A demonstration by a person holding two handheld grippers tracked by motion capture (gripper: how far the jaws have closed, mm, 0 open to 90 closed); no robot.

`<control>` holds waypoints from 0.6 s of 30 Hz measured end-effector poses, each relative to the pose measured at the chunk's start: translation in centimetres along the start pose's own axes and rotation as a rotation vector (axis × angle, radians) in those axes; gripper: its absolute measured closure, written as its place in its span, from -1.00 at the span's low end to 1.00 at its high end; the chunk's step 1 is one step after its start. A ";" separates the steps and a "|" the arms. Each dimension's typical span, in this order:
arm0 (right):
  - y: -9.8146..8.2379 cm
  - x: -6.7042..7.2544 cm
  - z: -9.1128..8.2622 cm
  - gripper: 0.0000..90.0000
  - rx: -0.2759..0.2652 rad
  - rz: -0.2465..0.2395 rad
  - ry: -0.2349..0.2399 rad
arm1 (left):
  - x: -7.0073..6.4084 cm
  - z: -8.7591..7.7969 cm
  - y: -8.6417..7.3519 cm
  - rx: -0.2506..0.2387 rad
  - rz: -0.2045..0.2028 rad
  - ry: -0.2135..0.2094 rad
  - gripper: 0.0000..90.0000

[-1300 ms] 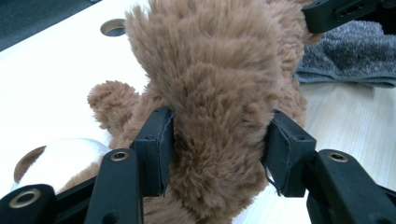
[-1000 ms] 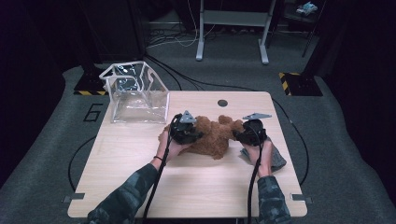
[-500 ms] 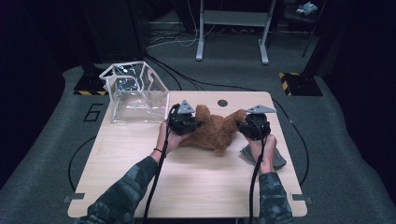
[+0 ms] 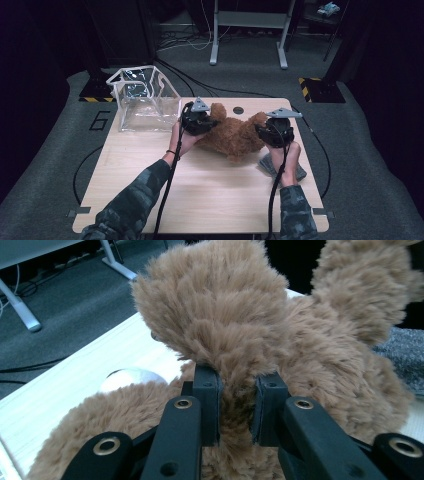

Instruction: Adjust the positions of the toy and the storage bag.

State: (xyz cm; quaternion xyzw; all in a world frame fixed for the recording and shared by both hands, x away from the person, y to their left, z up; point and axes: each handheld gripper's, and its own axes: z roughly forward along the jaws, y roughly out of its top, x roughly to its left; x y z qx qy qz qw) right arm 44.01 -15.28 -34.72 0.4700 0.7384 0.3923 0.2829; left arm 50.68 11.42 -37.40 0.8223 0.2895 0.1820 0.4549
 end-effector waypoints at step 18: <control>1.1 2.4 -2.1 0.55 -0.019 -0.010 0.022 | 1.3 1.2 1.4 0.004 -0.005 0.014 0.70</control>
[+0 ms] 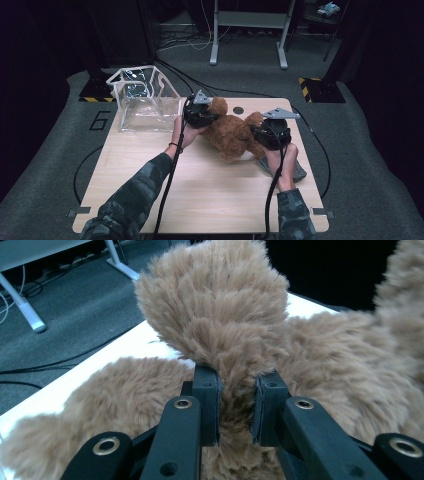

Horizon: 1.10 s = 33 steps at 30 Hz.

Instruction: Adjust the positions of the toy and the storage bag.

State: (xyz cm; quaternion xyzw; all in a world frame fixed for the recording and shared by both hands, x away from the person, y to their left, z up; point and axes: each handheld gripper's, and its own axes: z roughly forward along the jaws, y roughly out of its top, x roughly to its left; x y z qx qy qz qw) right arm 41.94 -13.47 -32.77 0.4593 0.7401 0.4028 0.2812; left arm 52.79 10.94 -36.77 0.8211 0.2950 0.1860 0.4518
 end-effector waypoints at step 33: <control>-3.4 5.4 3.5 0.38 0.148 -0.035 0.169 | 0.6 3.3 -4.0 0.119 -0.083 -0.014 0.18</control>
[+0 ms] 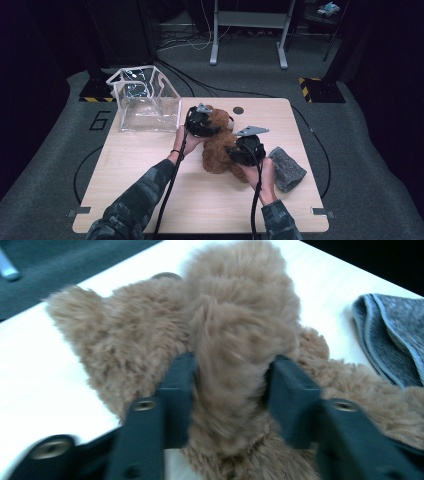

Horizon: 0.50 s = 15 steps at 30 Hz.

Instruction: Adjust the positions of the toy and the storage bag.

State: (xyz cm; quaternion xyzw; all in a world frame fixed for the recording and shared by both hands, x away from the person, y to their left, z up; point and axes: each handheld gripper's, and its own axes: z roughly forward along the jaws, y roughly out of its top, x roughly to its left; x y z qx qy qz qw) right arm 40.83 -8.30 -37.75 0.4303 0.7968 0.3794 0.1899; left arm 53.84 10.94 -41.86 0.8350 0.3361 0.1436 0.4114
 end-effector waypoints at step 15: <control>-0.3 -1.6 -2.0 -0.35 -0.054 0.044 0.031 | -1.8 -0.2 0.8 0.012 0.022 0.082 0.26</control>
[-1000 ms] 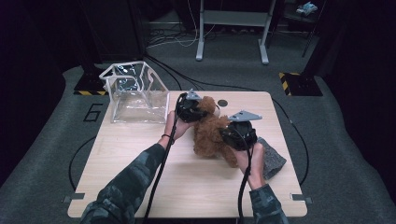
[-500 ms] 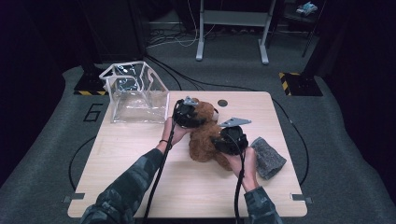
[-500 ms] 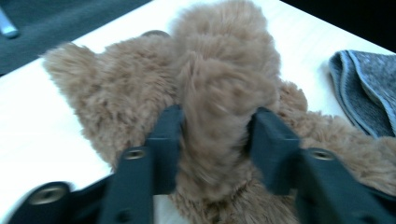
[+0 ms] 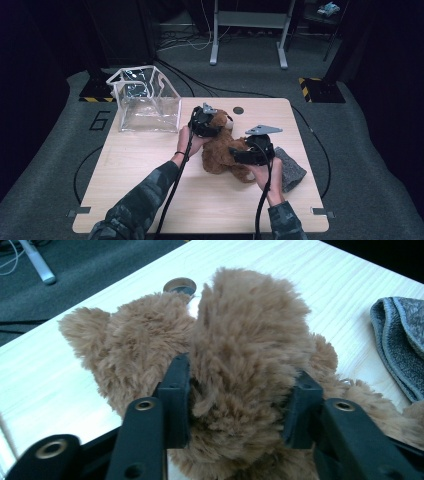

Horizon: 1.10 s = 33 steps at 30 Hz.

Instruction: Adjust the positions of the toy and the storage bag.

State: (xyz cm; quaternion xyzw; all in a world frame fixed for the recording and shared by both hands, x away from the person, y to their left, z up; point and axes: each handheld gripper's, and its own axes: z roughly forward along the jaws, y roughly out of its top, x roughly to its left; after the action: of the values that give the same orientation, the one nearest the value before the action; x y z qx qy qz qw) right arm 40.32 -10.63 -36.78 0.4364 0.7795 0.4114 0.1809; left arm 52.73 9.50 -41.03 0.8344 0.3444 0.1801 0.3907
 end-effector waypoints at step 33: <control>-2.2 -7.1 6.6 -0.59 0.121 0.165 -0.110 | 5.8 -1.3 -6.0 -0.032 -0.260 -0.015 0.02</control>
State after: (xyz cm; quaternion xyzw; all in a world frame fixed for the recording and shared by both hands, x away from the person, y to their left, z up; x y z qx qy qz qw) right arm 47.27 -13.96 -43.03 0.5312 0.7532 0.3525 0.1620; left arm 53.41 17.13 -44.70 0.7776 0.4440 0.1273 0.4267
